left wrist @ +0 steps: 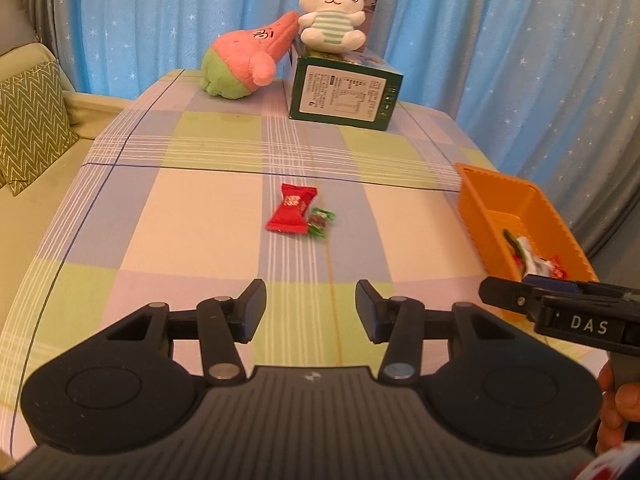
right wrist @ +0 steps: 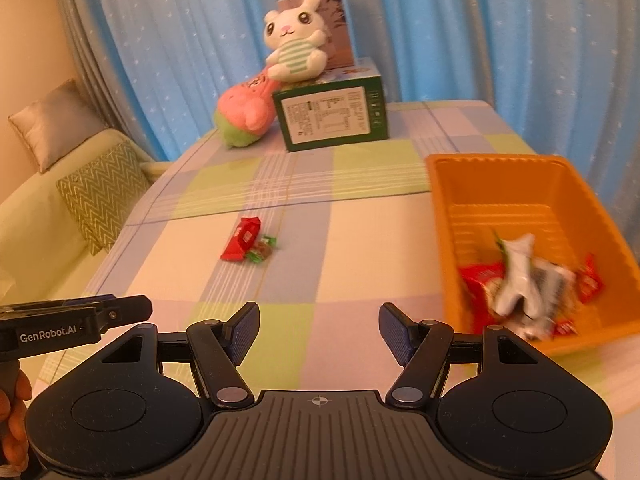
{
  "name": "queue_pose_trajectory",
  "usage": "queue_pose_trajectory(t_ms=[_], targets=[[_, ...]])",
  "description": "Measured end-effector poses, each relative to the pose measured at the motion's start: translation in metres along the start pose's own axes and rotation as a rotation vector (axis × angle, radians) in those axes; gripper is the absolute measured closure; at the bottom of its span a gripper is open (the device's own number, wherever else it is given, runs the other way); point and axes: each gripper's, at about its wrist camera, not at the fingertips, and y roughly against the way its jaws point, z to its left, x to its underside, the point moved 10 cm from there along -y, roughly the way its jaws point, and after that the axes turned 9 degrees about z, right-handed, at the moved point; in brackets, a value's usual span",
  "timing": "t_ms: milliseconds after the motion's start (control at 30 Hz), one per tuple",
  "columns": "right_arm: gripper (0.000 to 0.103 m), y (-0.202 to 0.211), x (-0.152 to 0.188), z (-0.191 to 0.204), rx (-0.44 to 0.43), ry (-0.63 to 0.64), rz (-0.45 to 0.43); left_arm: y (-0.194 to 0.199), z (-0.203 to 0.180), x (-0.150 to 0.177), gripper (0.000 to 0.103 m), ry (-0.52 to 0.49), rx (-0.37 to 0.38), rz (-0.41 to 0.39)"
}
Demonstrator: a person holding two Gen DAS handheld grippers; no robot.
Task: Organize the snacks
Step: 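Withdraw both open tools from the tray toward the remaining candies, then grasp the red candy with the left tool while the right tool grasps the green candy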
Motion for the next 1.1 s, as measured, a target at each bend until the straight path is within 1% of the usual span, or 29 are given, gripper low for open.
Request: queue_pose_trajectory(t_ms=[267, 467, 600, 700, 800, 867, 967, 1000, 1100], targets=[[0.037, -0.063, -0.019, -0.002, -0.027, 0.001, 0.045, -0.053, 0.015, -0.028, 0.058, -0.011, -0.002, 0.017], [0.037, -0.093, -0.035, -0.001, -0.049, 0.008, 0.057, -0.086, 0.02, -0.049, 0.059, -0.028, 0.005, 0.013], [0.037, -0.108, -0.044, -0.005, -0.055, -0.008, 0.065, -0.104, 0.024, -0.065, 0.06, -0.043, 0.01, 0.007], [0.037, -0.118, -0.049, -0.007, -0.056, -0.01, 0.073, -0.118, 0.024, -0.073, 0.064, -0.037, 0.041, 0.017], [0.037, -0.127, -0.053, -0.007, -0.051, -0.012, 0.085, -0.132, 0.018, -0.081, 0.066, -0.067, 0.054, 0.027], [0.037, -0.131, -0.056, -0.007, -0.049, -0.011, 0.087, -0.141, 0.014, -0.084, 0.066, -0.094, 0.045, 0.033], [0.037, -0.135, -0.06, -0.006, -0.042, -0.005, 0.085, -0.154, 0.016, -0.083, 0.071, -0.146, -0.015, 0.046], [0.037, -0.136, -0.06, -0.006, -0.039, -0.002, 0.087, -0.157, 0.016, -0.083, 0.073, -0.152, -0.02, 0.051], [0.037, -0.141, -0.061, -0.005, -0.038, 0.001, 0.093, -0.165, 0.02, -0.084, 0.074, -0.151, 0.0, 0.066]])
